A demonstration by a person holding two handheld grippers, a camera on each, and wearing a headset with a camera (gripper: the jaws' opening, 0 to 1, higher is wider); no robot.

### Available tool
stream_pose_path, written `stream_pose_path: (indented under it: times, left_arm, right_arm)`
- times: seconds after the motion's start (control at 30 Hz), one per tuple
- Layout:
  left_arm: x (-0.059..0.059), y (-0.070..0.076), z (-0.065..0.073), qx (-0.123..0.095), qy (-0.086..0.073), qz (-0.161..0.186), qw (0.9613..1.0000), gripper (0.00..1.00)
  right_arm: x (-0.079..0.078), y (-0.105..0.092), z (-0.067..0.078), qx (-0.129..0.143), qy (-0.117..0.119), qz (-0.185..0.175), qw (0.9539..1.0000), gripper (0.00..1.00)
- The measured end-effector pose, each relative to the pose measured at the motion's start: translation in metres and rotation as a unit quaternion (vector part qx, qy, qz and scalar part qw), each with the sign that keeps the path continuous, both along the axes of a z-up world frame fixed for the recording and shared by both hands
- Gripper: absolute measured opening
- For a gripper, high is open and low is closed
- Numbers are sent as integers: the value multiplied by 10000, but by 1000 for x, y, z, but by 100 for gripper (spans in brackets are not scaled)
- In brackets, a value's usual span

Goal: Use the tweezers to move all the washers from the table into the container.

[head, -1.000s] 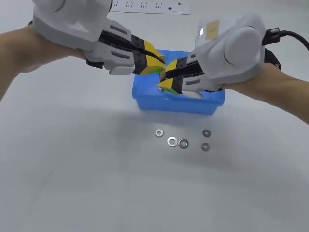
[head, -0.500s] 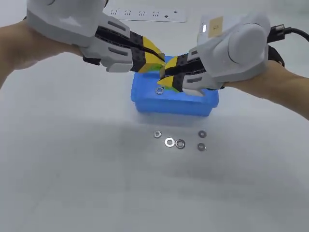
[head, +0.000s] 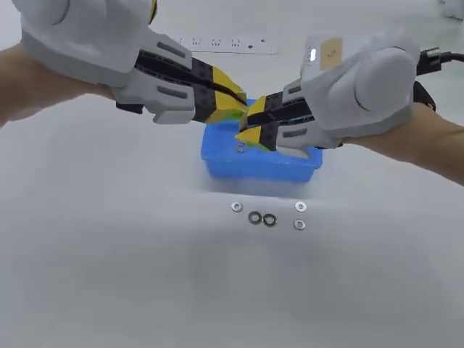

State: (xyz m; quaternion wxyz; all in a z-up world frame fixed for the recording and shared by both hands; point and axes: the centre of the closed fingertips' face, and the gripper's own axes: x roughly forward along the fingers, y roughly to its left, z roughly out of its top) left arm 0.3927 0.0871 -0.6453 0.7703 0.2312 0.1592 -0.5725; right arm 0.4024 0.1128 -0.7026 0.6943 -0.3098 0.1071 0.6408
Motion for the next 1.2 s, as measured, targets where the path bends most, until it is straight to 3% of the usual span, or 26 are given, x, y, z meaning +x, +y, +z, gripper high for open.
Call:
stream_pose_path:
  times: [0.3, 0.47, 0.67, 0.87, 1.2]
  left_arm:
    - [-33, 1, -2, -76, 81, -40, 9999, 6]
    - [-46, 0, -11, -84, 161, -18, 9998, 6]
    - [-60, -8, -22, 65, 300, -79, 9995, 6]
    - [-65, -8, -31, 129, 403, -94, 9991, 6]
    - [-59, -5, -54, 302, 639, -53, 9975, 6]
  right_arm:
    - [-37, -2, 1, 23, 116, 204, 9997, 11]
    - [-50, -4, -8, 2, 267, 244, 9993, 11]
    - [-63, -3, -23, -78, 411, 365, 9985, 11]
    - [-66, -3, -34, -118, 528, 427, 9976, 11]
    - [-59, -3, -59, -189, 636, 343, 9972, 11]
